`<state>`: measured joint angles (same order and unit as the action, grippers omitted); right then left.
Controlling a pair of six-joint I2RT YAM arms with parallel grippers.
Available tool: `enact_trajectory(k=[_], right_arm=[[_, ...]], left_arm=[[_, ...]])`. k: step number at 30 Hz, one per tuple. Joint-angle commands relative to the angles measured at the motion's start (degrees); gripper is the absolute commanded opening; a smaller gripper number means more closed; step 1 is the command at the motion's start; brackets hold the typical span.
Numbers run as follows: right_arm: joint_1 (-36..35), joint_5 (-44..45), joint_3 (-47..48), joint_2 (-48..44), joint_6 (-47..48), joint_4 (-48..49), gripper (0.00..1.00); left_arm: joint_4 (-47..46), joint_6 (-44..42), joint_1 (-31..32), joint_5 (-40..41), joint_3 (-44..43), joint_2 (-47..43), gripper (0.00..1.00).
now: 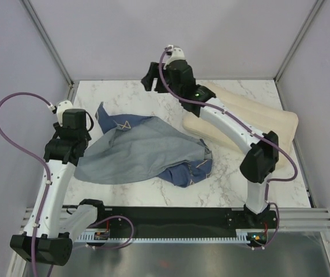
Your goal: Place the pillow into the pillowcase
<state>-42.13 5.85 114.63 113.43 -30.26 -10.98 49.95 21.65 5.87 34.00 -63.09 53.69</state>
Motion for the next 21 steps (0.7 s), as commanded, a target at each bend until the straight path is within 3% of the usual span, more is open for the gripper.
enact_trajectory(k=[1, 5, 8, 9, 11, 12, 16, 21], right_arm=[[4.33, 0.56, -9.66, -11.72, 7.21, -7.19, 0.80], [5.56, 6.19, -21.53, -20.51, 10.39, -13.97, 0.81], [6.36, 6.11, -29.88, -27.62, 9.87, -18.10, 0.80], [6.88, 6.11, -33.99, -29.04, 9.70, -18.89, 0.79], [7.94, 6.11, -38.14, -33.24, 8.65, -20.13, 0.78], [8.37, 5.93, -42.17, -34.84, 8.12, -20.30, 0.78], [9.34, 4.88, -50.63, -42.05, 6.71, -20.83, 0.78], [10.40, 1.99, -57.57, -47.51, 5.92, -21.45, 0.74]], left_arm=[[-2.23, -2.05, -0.33, 2.03, -1.86, -0.60, 0.63], [-2.93, -3.27, -0.33, -3.39, -2.82, -1.48, 0.77], [-3.11, -3.55, -0.24, -18.57, -4.58, -0.52, 0.81], [-3.20, -2.50, -0.16, -27.67, -4.76, 0.79, 0.81], [-4.16, -0.65, 2.29, -33.19, -4.41, 2.29, 0.80], [-4.77, 0.66, 4.65, -33.73, -4.15, 3.43, 0.80], [-5.66, 4.89, 26.23, -24.16, -5.37, 9.47, 0.85], [-8.56, 8.58, 39.98, -26.61, -8.27, 19.51, 0.86]])
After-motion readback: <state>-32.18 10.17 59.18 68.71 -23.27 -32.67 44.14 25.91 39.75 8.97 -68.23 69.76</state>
